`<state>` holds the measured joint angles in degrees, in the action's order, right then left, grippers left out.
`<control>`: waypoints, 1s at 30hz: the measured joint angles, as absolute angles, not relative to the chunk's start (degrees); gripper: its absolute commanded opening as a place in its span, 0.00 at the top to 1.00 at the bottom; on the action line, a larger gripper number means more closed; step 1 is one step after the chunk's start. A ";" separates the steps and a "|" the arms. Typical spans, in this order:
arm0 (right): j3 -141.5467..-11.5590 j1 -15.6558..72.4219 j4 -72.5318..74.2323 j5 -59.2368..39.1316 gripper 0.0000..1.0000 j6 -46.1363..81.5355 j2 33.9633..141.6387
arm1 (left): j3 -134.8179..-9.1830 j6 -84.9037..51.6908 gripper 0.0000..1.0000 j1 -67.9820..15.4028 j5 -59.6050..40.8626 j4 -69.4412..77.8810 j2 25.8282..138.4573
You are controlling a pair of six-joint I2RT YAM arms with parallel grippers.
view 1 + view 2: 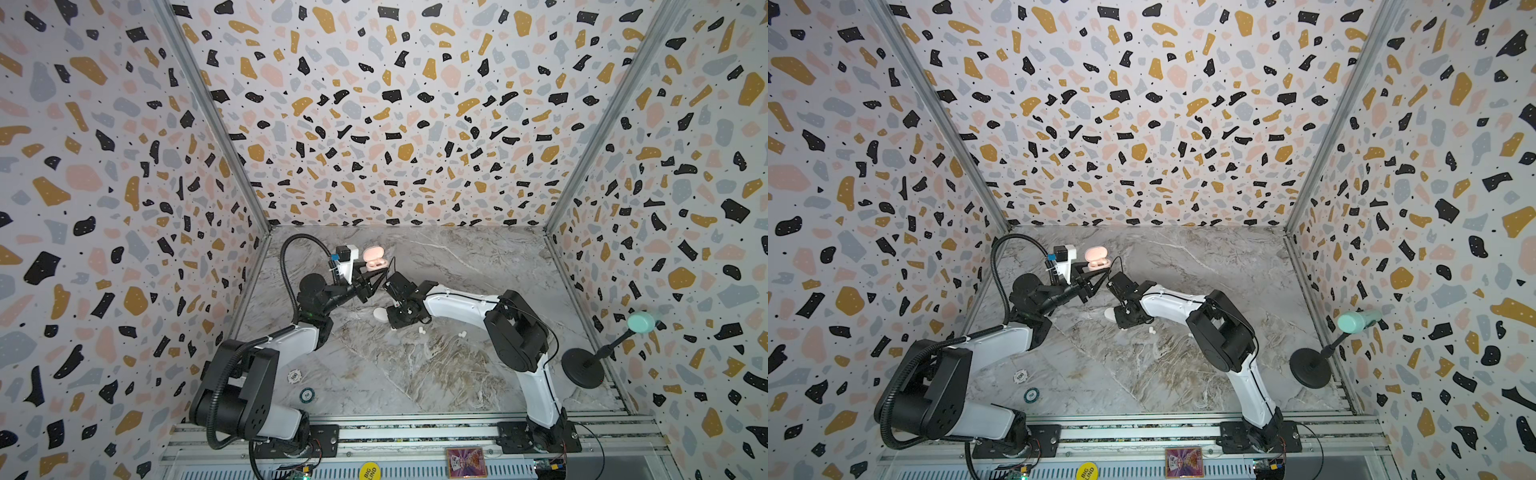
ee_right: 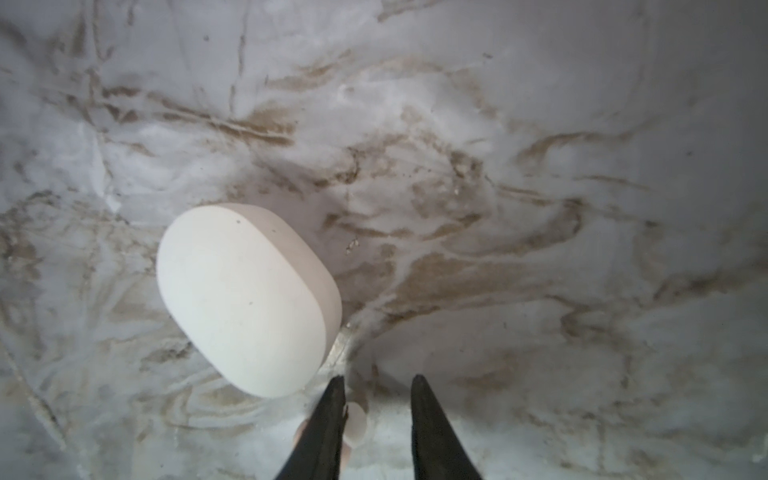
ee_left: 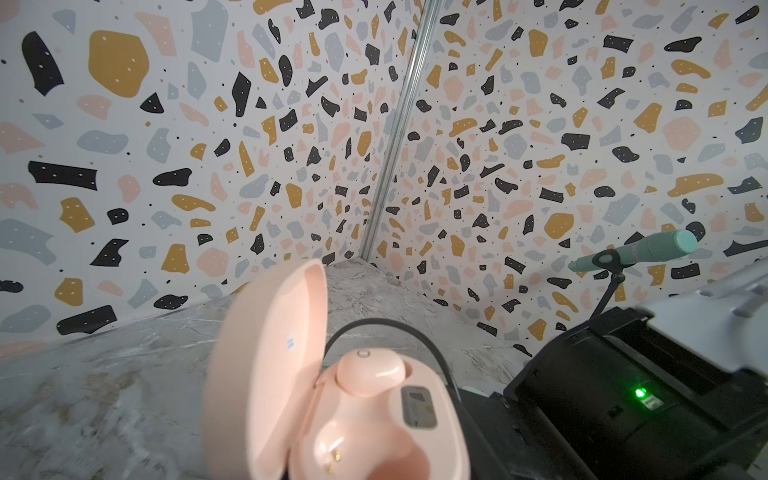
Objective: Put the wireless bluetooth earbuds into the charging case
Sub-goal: 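Lower the open right gripper around the pink earbud, adjusting its position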
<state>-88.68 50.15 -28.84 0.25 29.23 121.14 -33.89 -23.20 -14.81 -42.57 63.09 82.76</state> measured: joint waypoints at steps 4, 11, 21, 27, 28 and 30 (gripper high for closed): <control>-88.68 50.15 -29.34 0.45 0.71 29.28 121.14 | -33.89 -23.22 0.57 -14.81 -42.54 63.09 82.76; -88.68 50.24 -29.80 0.45 0.71 29.54 121.14 | -33.89 -23.22 0.57 -14.81 -42.57 63.09 82.76; -88.66 50.54 -30.15 -0.03 0.70 30.41 121.14 | -33.89 -23.27 0.57 -14.81 -42.57 63.11 82.76; -88.84 50.11 -30.26 -0.14 0.58 30.46 121.14 | -33.89 -23.40 0.57 -14.81 -42.54 63.13 82.76; -88.97 50.09 -30.37 -0.14 0.56 30.39 121.14 | -33.89 -23.42 0.57 -14.81 -42.54 63.13 82.76; -89.32 49.98 -30.57 -0.10 0.53 30.26 121.14 | -33.89 -23.42 0.57 -14.81 -42.54 63.13 82.76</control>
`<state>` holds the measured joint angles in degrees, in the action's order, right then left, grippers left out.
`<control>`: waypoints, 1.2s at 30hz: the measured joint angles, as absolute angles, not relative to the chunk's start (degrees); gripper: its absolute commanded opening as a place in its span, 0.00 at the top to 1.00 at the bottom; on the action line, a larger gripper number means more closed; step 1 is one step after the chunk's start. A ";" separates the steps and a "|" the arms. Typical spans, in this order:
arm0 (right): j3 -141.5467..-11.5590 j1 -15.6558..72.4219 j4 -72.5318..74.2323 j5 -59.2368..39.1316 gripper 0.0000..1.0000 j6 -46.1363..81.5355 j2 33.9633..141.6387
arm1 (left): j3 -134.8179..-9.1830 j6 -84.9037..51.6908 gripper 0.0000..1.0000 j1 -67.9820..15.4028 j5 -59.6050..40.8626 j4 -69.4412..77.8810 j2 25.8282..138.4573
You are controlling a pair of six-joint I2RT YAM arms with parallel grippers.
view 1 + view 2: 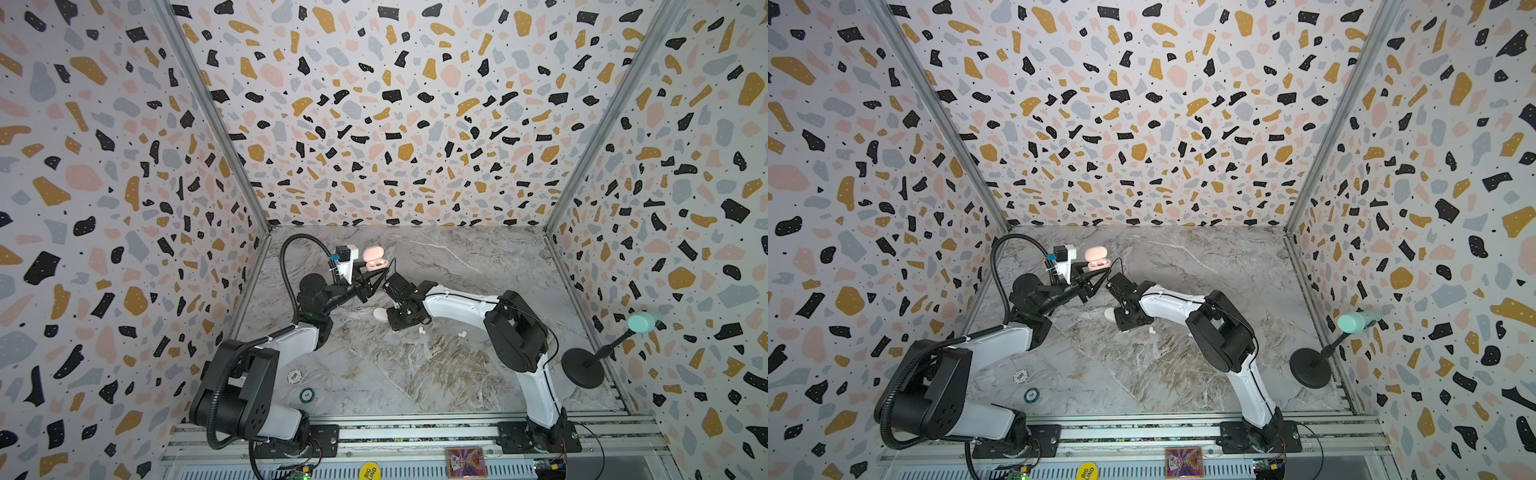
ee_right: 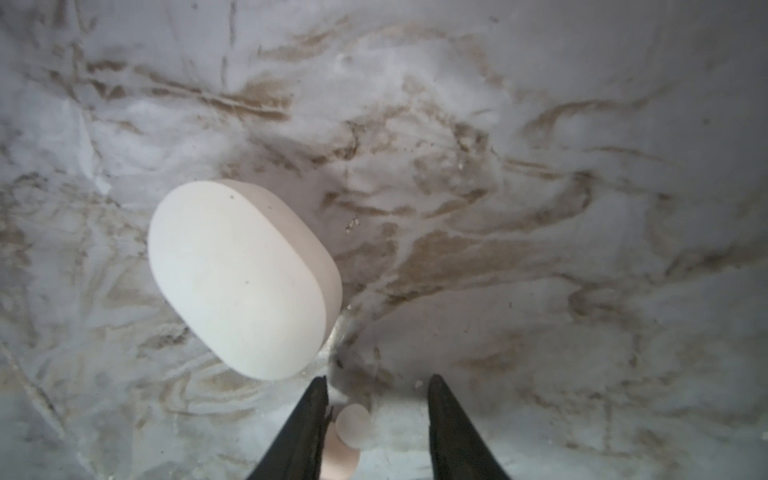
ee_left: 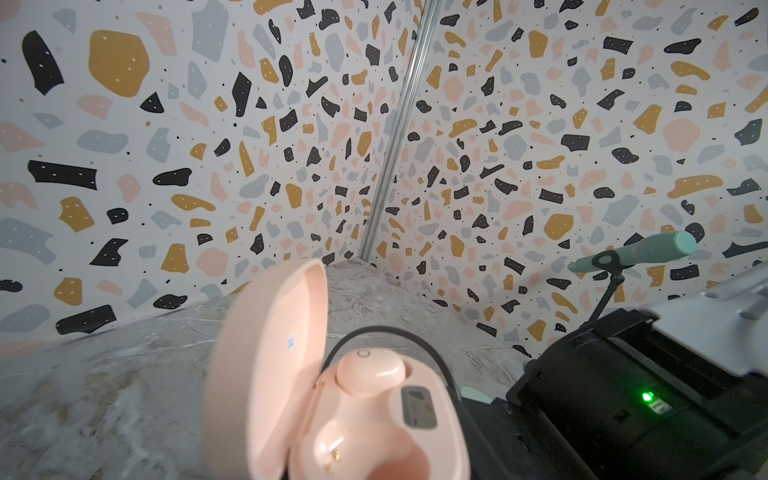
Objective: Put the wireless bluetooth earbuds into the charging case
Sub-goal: 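Lower the open right gripper around the pink earbud, adjusting its position, then close the right gripper fingers on the pink earbud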
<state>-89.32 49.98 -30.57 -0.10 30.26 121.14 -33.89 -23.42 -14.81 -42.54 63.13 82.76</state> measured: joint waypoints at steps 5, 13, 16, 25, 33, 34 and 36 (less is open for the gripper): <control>-89.89 49.89 -31.51 0.58 0.50 29.65 121.14 | -33.89 -23.42 0.57 -14.81 -42.54 63.13 82.76; -89.91 50.22 -32.47 2.42 0.47 29.06 121.14 | -33.89 -23.42 0.57 -14.81 -42.57 63.11 82.76; -89.91 50.26 -32.93 3.29 0.47 29.04 121.14 | -33.89 -23.42 0.57 -14.81 -42.57 63.11 82.76; -89.91 50.28 -34.22 5.19 0.47 29.06 121.14 | -33.89 -23.46 0.57 -14.81 -42.54 63.11 82.76; -89.52 50.43 -34.98 5.32 0.49 29.52 120.86 | -33.89 -23.64 0.57 -14.81 -42.59 63.13 82.76; -89.52 50.50 -35.22 5.21 0.49 29.54 120.66 | -33.89 -23.64 0.57 -14.81 -42.57 63.16 82.76; -89.49 50.63 -35.62 4.93 0.49 29.58 120.33 | -33.89 -23.62 0.57 -14.81 -42.57 63.18 82.76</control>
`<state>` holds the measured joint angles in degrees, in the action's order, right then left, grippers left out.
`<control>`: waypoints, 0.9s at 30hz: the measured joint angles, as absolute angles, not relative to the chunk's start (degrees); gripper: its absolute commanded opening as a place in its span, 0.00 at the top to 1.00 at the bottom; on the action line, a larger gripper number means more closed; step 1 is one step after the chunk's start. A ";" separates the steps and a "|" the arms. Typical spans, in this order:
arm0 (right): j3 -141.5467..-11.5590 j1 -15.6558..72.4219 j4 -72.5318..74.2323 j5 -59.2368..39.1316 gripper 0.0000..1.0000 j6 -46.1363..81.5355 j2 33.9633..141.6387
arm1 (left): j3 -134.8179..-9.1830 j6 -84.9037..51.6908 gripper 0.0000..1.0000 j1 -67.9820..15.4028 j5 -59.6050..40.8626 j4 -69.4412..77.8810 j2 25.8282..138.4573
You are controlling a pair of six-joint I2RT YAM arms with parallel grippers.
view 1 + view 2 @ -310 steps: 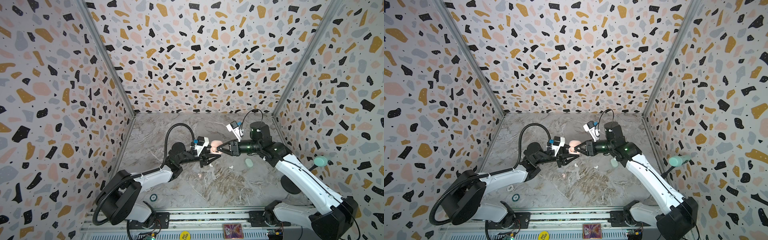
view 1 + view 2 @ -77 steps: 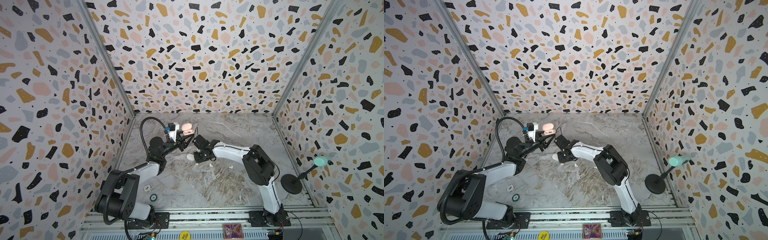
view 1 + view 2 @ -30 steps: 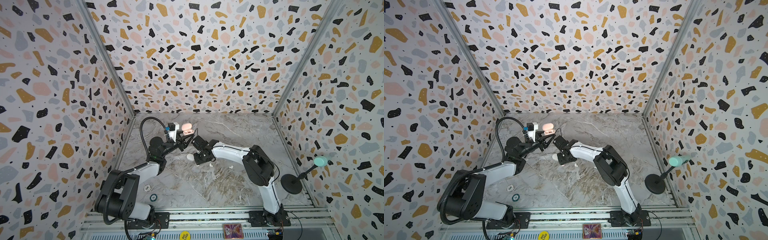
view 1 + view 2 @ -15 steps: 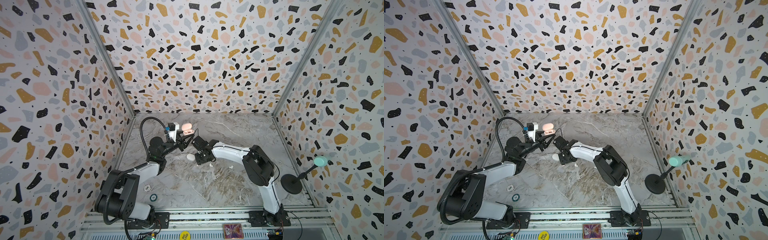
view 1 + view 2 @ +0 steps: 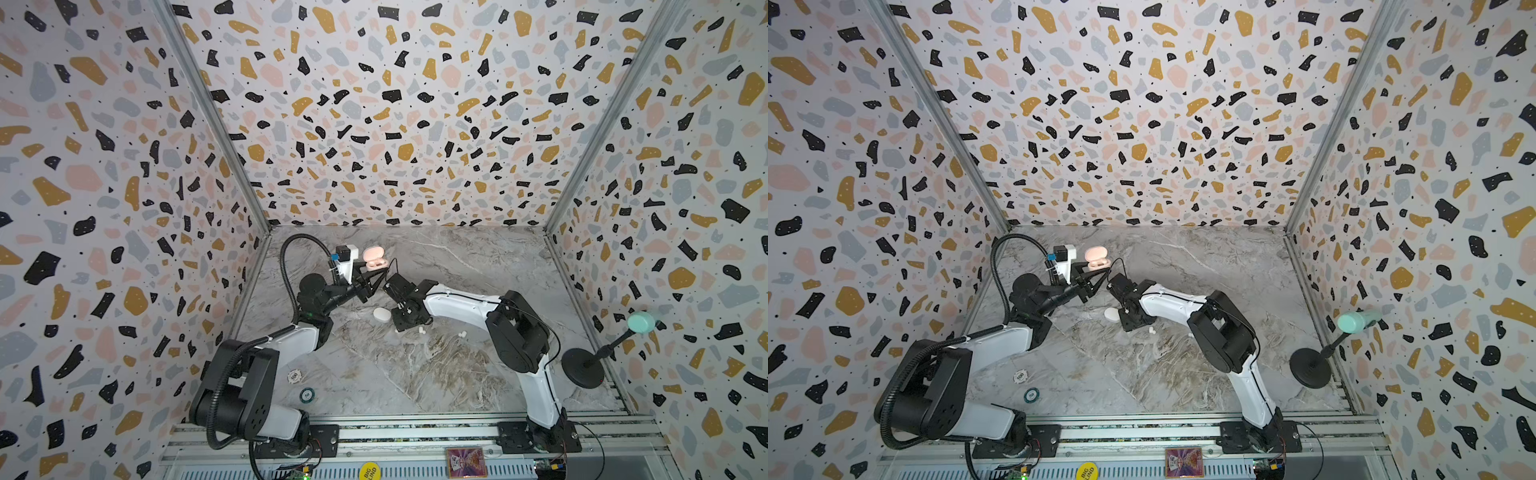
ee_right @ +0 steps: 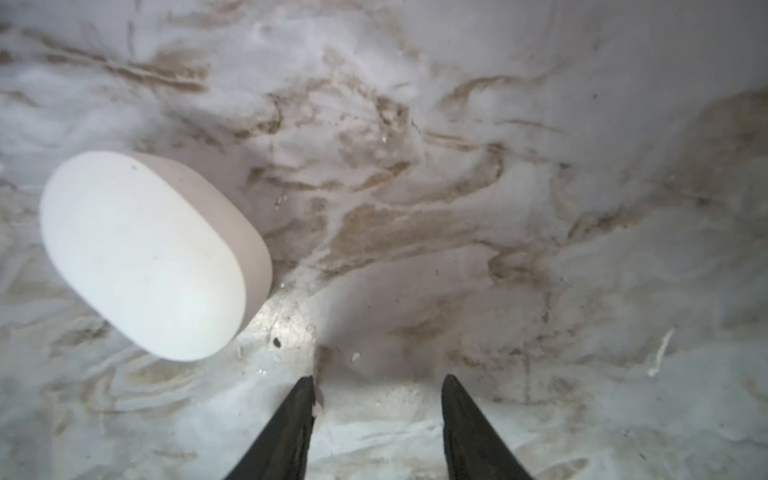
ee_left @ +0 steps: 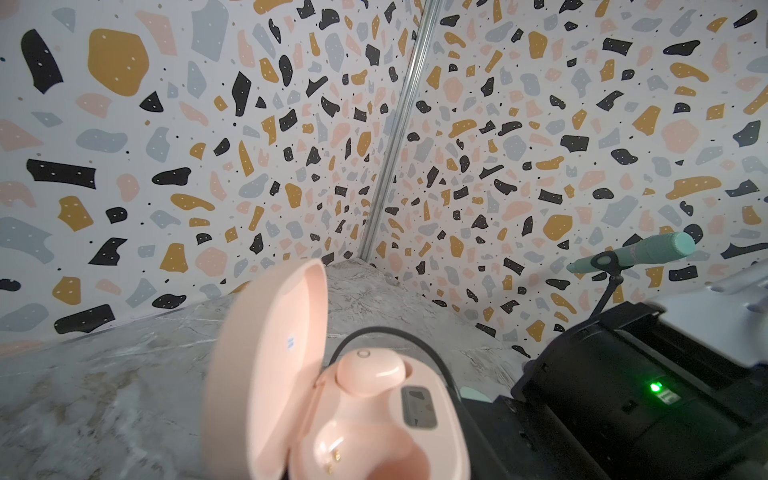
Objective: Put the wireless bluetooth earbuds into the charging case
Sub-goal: 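Close the right gripper fingers on the pink earbud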
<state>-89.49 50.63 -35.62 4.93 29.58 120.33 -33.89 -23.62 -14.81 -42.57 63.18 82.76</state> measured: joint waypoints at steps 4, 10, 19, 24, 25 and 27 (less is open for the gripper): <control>-89.49 50.81 -35.73 4.34 0.48 29.58 120.05 | -33.89 -23.64 0.57 -14.81 -42.59 63.24 82.76; -90.39 50.81 -35.99 2.44 0.48 28.93 119.98 | -33.89 -23.70 0.57 -14.81 -42.59 63.29 82.76; -90.39 50.78 -35.59 -2.85 0.52 26.15 118.54 | -33.89 -23.64 0.57 -14.81 -42.63 63.29 82.74; -90.39 51.29 -35.40 -4.78 0.59 25.28 118.54 | -33.89 -23.64 0.57 -14.81 -42.65 63.29 82.74; -90.39 51.42 -35.33 -4.97 0.61 25.12 118.54 | -33.89 -23.68 0.57 -14.81 -42.65 63.29 82.74; -90.39 51.51 -35.33 -5.19 0.65 24.86 118.54 | -33.89 -23.66 0.57 -14.81 -42.65 63.29 82.74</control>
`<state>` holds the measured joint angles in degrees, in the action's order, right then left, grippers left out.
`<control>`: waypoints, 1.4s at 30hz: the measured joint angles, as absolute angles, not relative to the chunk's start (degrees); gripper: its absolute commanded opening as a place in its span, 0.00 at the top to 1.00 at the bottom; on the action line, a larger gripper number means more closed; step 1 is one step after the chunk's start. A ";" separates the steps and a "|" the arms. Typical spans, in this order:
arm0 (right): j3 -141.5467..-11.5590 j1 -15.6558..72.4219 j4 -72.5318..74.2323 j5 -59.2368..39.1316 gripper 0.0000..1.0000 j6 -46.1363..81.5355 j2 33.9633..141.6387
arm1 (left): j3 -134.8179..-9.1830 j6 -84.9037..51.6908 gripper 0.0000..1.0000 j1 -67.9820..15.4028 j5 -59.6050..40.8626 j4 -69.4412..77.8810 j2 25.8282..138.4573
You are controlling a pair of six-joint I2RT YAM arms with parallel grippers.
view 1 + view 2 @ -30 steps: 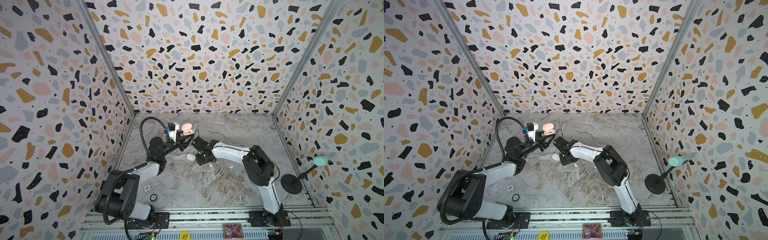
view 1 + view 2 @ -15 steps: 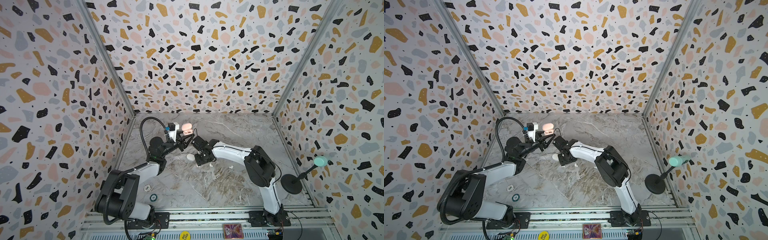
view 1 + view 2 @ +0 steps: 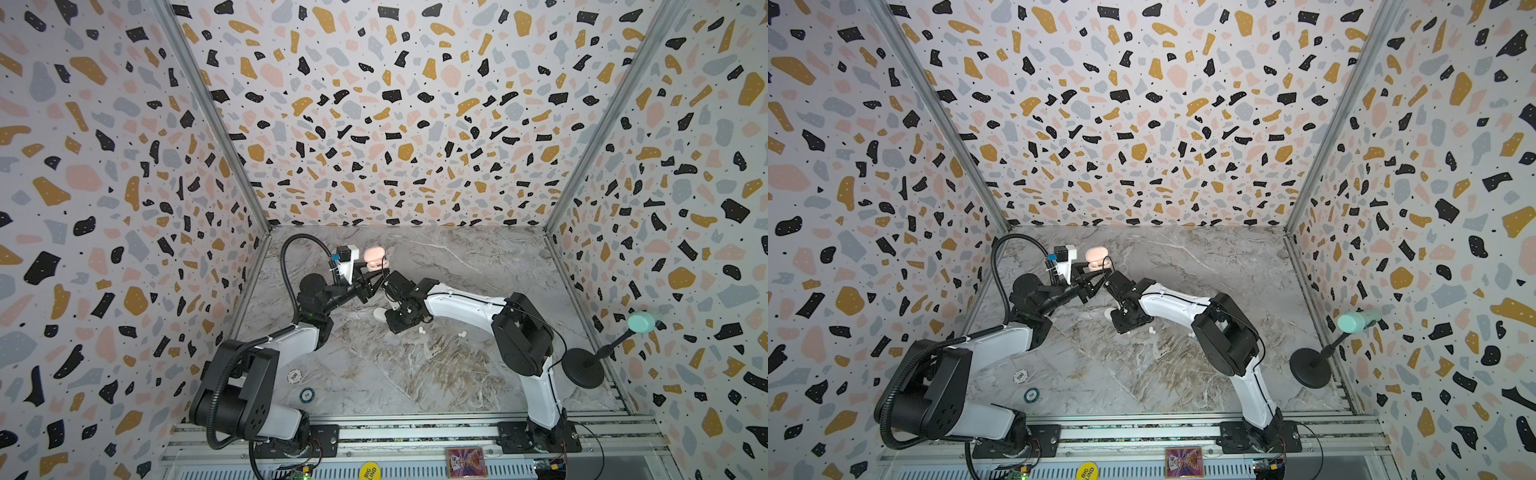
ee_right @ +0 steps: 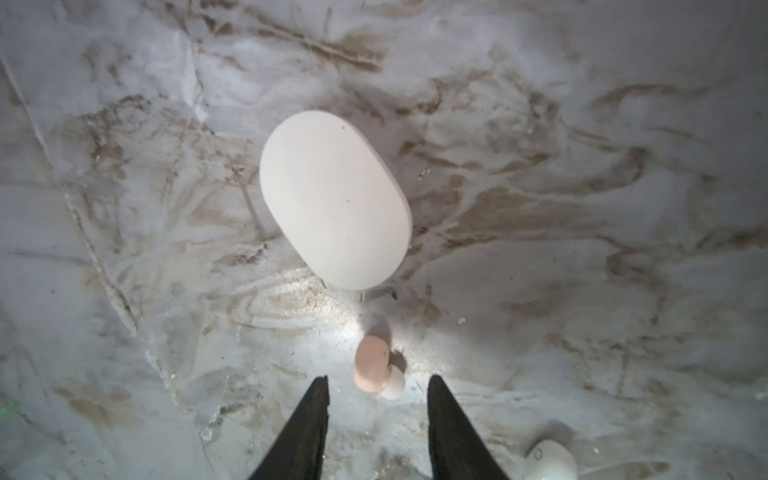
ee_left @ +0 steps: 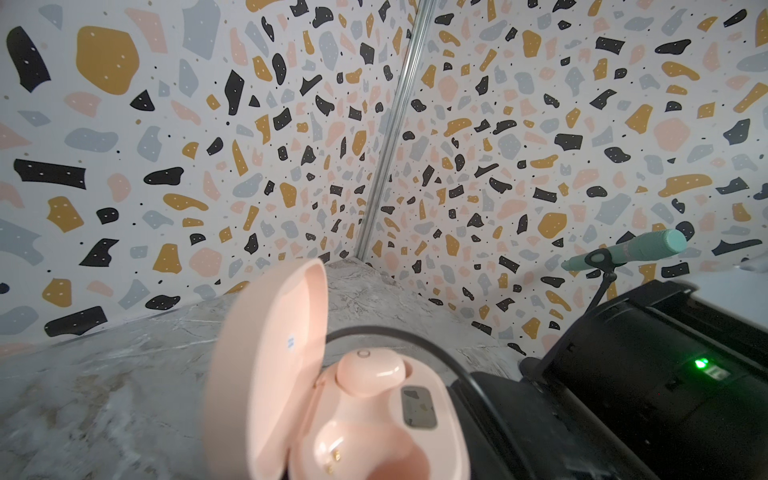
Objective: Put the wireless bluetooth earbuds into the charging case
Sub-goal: 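Close the right gripper fingers on the pink earbud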
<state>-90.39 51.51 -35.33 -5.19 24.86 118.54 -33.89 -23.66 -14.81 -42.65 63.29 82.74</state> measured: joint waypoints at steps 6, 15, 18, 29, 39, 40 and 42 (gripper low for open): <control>-90.41 51.66 -35.16 -5.34 0.67 24.05 118.80 | -33.89 -23.66 0.57 -14.81 -42.65 63.29 82.74; -91.09 51.66 -34.74 -5.34 0.69 23.68 120.64 | -33.89 -23.64 0.57 -14.81 -42.61 63.09 82.74; -91.35 51.79 -34.48 -5.32 0.69 23.66 120.97 | -33.89 -23.64 0.57 -14.81 -42.59 63.09 82.74; -92.23 51.94 -34.33 -3.99 0.73 23.46 122.56 | -33.89 -23.59 0.57 -14.70 -42.35 62.78 82.74; -92.23 52.05 -34.33 -3.18 0.82 23.57 122.85 | -33.87 -23.57 0.57 -14.68 -42.17 61.78 82.72; -92.23 52.05 -34.33 -3.14 0.83 23.57 122.85 | -33.89 -23.57 0.57 -14.68 -42.15 61.73 82.67; -92.23 52.10 -34.33 -3.03 0.84 23.68 122.85 | -33.89 -23.44 0.57 -14.68 -42.11 61.71 82.63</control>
<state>-92.23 52.10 -34.33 -3.03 23.68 122.85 -33.89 -23.44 -14.68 -42.11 61.71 82.63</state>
